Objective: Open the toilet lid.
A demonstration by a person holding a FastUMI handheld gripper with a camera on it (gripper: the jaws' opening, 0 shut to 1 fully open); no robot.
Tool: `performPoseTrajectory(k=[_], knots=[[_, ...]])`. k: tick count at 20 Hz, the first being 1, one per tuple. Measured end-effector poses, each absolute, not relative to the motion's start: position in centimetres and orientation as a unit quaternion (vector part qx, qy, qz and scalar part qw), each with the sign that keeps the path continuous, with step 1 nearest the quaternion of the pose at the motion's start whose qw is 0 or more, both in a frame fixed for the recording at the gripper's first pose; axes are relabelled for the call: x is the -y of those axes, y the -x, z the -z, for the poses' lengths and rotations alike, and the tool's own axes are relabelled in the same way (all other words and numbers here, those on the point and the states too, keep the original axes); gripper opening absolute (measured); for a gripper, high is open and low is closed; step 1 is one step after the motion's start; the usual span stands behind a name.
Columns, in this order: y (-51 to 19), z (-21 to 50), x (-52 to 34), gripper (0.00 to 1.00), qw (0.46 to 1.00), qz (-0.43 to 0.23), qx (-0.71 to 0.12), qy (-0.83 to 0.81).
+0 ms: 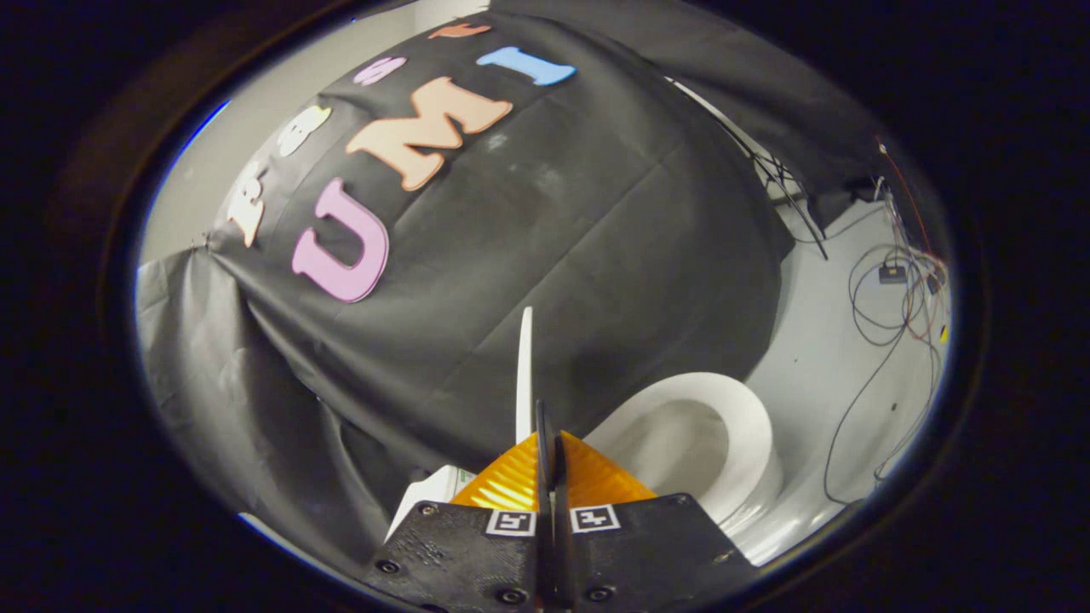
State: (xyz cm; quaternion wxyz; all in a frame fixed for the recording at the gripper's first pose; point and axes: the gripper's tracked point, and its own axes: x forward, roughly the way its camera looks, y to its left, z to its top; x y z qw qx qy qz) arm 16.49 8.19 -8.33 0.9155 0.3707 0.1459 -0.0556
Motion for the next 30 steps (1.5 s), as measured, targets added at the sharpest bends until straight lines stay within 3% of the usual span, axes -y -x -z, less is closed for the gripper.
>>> performPoseTrajectory(k=[17, 30], knots=[[-17.4, 2.8, -18.4, 0.01, 0.966, 0.046, -0.197, -0.16], [-19.0, 0.5, -31.1, 0.03, 0.97, -0.049, -0.219, -0.096]])
